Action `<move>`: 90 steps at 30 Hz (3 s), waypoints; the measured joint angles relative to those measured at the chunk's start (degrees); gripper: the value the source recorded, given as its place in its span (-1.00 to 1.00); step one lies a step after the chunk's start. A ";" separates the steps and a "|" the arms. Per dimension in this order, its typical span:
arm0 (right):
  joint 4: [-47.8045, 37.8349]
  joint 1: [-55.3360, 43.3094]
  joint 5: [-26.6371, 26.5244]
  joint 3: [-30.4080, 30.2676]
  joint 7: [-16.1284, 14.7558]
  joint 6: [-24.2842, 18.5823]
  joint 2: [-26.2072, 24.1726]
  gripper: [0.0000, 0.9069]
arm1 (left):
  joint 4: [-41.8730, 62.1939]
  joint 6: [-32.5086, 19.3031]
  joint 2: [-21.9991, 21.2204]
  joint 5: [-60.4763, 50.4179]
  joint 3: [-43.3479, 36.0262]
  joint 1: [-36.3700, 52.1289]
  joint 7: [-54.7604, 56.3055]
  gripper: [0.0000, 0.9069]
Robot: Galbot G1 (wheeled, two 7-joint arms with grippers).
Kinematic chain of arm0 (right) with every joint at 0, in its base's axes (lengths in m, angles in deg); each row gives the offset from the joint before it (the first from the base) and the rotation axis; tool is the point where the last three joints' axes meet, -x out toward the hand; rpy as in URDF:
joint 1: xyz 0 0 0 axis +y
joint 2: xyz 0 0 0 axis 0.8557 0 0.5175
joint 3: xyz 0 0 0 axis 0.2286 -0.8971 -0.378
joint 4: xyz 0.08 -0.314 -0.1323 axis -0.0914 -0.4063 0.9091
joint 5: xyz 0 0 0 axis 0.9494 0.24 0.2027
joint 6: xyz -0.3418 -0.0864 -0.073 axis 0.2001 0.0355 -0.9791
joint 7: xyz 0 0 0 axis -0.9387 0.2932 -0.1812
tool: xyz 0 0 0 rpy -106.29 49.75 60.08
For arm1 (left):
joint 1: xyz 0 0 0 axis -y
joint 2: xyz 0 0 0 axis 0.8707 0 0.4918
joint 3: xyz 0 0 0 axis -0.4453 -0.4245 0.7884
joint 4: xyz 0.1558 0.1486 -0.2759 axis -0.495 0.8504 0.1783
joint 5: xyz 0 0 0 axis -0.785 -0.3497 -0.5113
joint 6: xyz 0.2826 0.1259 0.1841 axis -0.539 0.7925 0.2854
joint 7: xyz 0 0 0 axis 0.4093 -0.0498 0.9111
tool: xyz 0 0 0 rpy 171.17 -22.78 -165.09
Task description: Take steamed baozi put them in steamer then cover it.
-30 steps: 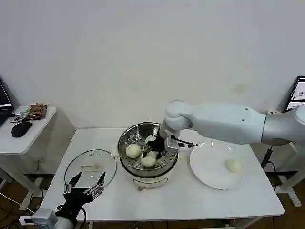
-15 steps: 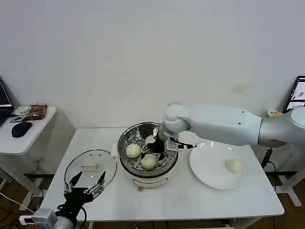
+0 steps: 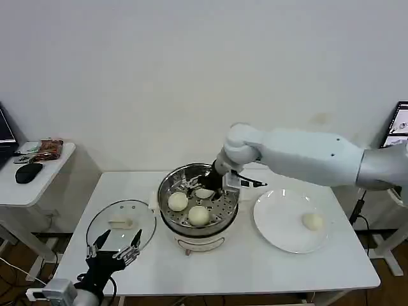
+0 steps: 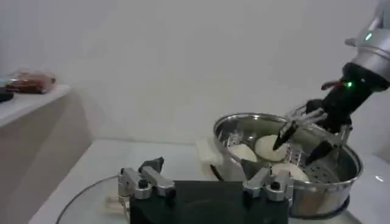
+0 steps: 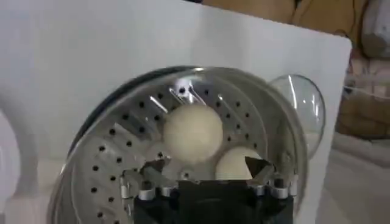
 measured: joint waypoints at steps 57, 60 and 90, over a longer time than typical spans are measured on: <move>-11.01 6.13 -21.56 -5.60 -10.86 21.80 -28.27 1.00 | -1.44 0.05 -0.52 0.40 1.12 -2.32 0.07 1.00; -13.39 8.49 -20.58 -3.96 -11.41 21.05 -27.60 1.00 | -1.23 0.04 -0.49 0.40 1.36 -2.28 0.07 1.00; -28.57 21.89 -13.85 7.41 -14.40 18.68 -21.73 1.00 | -1.10 0.06 -0.60 0.40 1.64 -2.21 0.14 1.00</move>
